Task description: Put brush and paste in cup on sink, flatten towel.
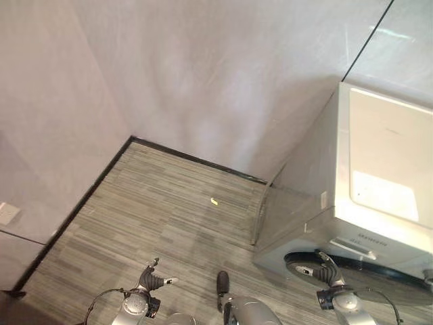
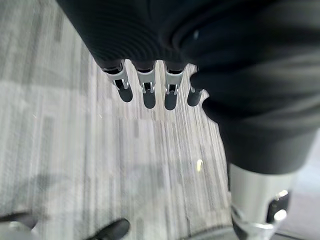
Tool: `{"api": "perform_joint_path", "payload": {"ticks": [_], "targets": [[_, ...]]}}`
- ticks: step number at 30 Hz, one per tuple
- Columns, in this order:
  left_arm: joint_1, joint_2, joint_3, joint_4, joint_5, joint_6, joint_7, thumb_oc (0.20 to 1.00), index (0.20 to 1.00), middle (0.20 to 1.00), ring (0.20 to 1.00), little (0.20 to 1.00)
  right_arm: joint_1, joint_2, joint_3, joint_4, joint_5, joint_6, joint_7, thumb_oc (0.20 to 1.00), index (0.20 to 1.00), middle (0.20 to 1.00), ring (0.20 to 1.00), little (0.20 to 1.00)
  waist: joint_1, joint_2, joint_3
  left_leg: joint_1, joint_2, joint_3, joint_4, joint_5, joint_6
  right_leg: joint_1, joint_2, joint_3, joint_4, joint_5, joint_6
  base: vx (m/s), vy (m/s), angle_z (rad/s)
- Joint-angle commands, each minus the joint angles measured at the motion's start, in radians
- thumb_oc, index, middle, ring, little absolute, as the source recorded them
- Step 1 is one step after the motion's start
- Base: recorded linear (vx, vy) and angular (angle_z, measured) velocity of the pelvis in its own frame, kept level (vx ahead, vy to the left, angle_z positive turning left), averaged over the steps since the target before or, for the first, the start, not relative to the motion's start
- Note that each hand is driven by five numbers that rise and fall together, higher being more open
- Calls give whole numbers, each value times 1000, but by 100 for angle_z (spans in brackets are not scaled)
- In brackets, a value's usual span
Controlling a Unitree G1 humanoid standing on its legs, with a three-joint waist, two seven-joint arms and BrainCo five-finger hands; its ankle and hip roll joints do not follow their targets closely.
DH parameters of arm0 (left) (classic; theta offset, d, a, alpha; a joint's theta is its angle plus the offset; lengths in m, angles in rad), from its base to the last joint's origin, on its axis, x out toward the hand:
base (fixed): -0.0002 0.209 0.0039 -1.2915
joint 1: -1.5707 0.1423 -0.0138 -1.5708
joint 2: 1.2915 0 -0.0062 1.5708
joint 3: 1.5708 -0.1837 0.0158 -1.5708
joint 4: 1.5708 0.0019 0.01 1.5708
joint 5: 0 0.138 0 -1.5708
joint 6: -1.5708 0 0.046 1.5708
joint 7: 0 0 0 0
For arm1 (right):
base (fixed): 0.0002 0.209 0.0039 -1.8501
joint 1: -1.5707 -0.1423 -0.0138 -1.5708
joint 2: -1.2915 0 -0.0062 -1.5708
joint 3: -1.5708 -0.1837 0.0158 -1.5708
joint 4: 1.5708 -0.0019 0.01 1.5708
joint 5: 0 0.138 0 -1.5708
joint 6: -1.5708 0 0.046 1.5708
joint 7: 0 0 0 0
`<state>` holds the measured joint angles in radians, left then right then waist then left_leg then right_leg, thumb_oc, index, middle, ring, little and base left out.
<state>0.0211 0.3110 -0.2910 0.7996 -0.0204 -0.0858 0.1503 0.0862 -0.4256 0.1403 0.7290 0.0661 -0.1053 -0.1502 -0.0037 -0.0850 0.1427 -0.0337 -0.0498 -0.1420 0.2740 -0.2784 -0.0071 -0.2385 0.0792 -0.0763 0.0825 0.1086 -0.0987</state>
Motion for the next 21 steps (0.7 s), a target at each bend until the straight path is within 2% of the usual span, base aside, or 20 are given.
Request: {"api": "perform_joint_path", "payload": {"ticks": [1, 9, 16, 21], "targets": [[-25, 35, 14, -30, 9, -28, 16, 1000, 1000, 1000, 1000, 1000, -10, -24, -11, -45, 27, -39, -11, 1000, 1000, 1000, 1000, 1000, -12, 3, 15, 48, -15, -18, -97, 162, -1, 13, -116, -29, 62, -52, 214, 104, -69, 12], [-12, 44, 12, -33, 10, -26, 16, 1000, 1000, 1000, 1000, 1000, -7, -9, 15, -55, 15, -36, 4, 1000, 1000, 1000, 1000, 1000, -4, -2, 9, 57, 2, -50, -166, 183, -3, 14, -125, -58, 59, -62, 212, 35, -14, 14], [0, 38, 15, -32, 6, -34, 18, 1000, 1000, 1000, 1000, 1000, -5, 7, 53, -49, 46, -46, 45, 1000, 1000, 1000, 1000, 1000, 8, 9, 4, 56, -1, -59, -190, 200, -6, 39, -137, -71, 12, -52, 213, 13, -3, 11], [11, 27, 27, -24, -38, -39, 7, 1000, 1000, 1000, 1000, 1000, -14, 10, 91, -16, 32, -43, 66, 1000, 1000, 1000, 1000, 1000, 19, 16, 8, 61, 2, -76, -183, 215, -17, 59, -140, -86, 16, -67, 201, 20, -52, 11]]}}
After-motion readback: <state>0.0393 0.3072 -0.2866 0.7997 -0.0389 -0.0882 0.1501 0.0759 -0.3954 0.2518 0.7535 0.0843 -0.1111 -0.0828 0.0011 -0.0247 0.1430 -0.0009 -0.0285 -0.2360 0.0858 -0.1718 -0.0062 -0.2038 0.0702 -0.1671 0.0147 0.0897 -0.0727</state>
